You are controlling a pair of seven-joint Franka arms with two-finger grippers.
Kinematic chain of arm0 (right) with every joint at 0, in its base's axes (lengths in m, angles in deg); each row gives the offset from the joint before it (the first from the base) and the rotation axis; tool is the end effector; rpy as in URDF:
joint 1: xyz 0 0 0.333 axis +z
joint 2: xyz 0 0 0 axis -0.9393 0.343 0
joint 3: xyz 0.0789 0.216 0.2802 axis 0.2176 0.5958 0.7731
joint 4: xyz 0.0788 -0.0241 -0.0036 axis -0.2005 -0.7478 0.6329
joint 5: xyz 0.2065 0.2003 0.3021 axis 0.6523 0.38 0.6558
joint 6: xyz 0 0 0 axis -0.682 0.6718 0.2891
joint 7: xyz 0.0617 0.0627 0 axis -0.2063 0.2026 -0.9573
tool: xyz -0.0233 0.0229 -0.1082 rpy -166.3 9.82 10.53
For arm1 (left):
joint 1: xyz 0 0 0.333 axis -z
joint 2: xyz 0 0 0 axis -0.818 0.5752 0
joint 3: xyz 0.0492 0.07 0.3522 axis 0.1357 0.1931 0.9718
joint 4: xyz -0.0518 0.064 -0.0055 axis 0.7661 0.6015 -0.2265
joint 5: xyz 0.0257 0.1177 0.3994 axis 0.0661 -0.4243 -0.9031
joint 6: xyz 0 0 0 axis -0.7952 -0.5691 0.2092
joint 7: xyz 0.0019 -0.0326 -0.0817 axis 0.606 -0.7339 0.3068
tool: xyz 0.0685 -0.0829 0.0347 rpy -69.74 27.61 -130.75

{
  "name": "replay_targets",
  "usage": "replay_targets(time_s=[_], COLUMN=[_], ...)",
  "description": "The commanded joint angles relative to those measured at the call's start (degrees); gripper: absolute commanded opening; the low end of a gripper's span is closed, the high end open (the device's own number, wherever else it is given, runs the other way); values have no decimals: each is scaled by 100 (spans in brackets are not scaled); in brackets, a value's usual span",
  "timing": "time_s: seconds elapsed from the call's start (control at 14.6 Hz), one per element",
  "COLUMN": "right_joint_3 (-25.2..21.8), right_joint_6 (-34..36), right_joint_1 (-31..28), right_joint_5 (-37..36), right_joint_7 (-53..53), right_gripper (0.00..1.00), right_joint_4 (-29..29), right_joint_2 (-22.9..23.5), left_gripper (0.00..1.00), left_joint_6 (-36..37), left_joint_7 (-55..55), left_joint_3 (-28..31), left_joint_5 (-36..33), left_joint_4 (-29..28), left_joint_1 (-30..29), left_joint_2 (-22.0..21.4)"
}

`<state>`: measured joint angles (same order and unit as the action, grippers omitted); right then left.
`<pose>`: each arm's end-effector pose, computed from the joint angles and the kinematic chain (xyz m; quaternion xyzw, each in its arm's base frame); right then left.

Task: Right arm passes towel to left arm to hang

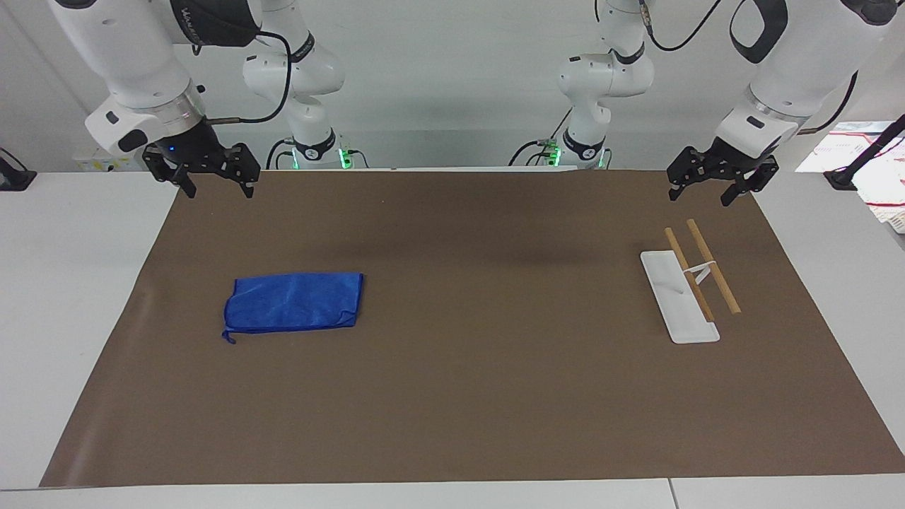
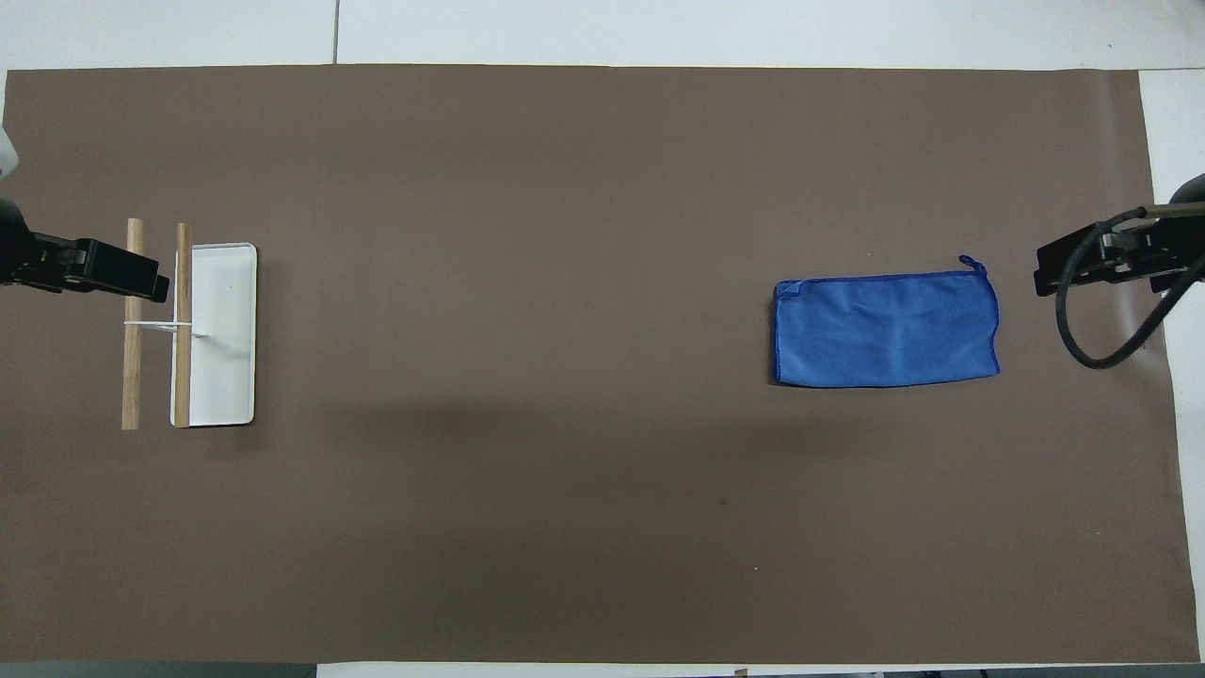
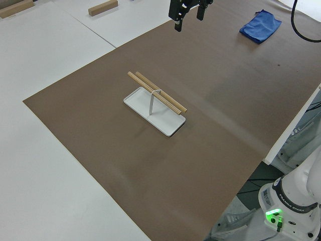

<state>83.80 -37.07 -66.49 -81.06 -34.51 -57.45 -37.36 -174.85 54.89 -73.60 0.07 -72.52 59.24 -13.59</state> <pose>0.5802 0.0089 0.6668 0.9991 -0.0047 -0.0394 0.0155 0.5756 -0.0484 0.6578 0.9950 -0.0957 -0.0130 0.0243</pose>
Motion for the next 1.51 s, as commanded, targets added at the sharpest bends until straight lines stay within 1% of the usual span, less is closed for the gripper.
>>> replay_targets(time_s=[0.0, 0.21, 0.41, 0.48, 0.55, 0.69, 0.75, 0.82, 0.89, 0.96, 1.03, 1.1, 1.3, 1.44], right_joint_3=[18, 27, 27, 27, 27, 27, 36, 45, 53, 54, 54, 45, 45, 45], right_joint_6=[-109, -100, -109, -170, -371, -950, -1075, -1502, -2159, -2618, -2918, -3200, -3982, -4921], right_joint_1=[-20, -20, -29, -20, -20, -11, -11, -11, -11, -11, -2, 50, -46, -178], right_joint_5=[-80, -71, 35, 35, 35, 17, 17, 17, 17, 17, 26, 26, 26, 35], right_joint_7=[-123, -61, 525, 658, 651, 651, 634, 625, 590, 485, 266, 64, -410, -509], right_gripper=[100, 100, 100, 100, 100, 100, 100, 100, 100, 100, 100, 100, 100, 100], right_joint_4=[-179, -161, -170, -214, -388, -1133, -1250, -1573, -2055, -2503, -2830, -3059, -3639, -4105], right_joint_2=[-140, -131, -140, -149, -192, -560, -605, -667, -841, -939, -957, -896, -607, -378], left_gripper=[100, 100, 100, 100, 100, 100, 100, 100, 100, 100, 100, 100, 100, 100], left_joint_6=[52, 52, 87, 96, 96, 96, 87, 87, 87, 78, 78, 78, 69, 52], left_joint_7=[-39, -39, -39, -39, -39, -48, -48, -48, -48, -48, -48, -48, -48, -48], left_joint_3=[60, 60, 60, 60, 60, 60, 60, 60, 60, 69, 69, 69, 69, 69], left_joint_5=[-91, -91, -91, -91, -91, -91, -91, -91, -91, -91, -91, -91, -91, -91], left_joint_4=[-88, -88, -80, -80, -80, -80, -80, -88, -97, -97, -97, -97, -106, -106], left_joint_1=[92, 93, 84, 84, 75, 75, 66, 66, 57, 57, 57, 57, 57, 57], left_joint_2=[-85, -85, -85, -85, -85, -85, -85, -85, -85, -85, -85, -85, -85, -85])
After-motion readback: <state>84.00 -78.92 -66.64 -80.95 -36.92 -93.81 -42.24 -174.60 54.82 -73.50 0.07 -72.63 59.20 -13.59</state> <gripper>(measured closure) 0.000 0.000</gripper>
